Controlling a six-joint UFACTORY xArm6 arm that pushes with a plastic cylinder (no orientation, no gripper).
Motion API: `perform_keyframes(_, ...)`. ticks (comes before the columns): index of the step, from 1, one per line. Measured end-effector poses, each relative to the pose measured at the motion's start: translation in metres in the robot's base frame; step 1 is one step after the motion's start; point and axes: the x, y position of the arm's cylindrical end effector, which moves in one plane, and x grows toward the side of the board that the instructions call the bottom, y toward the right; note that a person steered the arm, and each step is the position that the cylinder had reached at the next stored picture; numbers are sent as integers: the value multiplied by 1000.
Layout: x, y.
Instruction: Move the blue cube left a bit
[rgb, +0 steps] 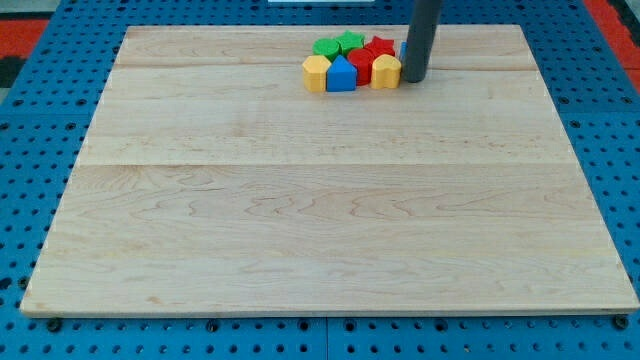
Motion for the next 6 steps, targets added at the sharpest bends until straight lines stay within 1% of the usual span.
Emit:
perform_keyframes(1, 0, -26)
perform_keyframes(2, 0, -1)
perform_keyframes(3, 8, 46)
perform_keyframes(4, 16, 123)
perform_keyframes(5, 1, 157)
perform_keyframes(6, -27, 109)
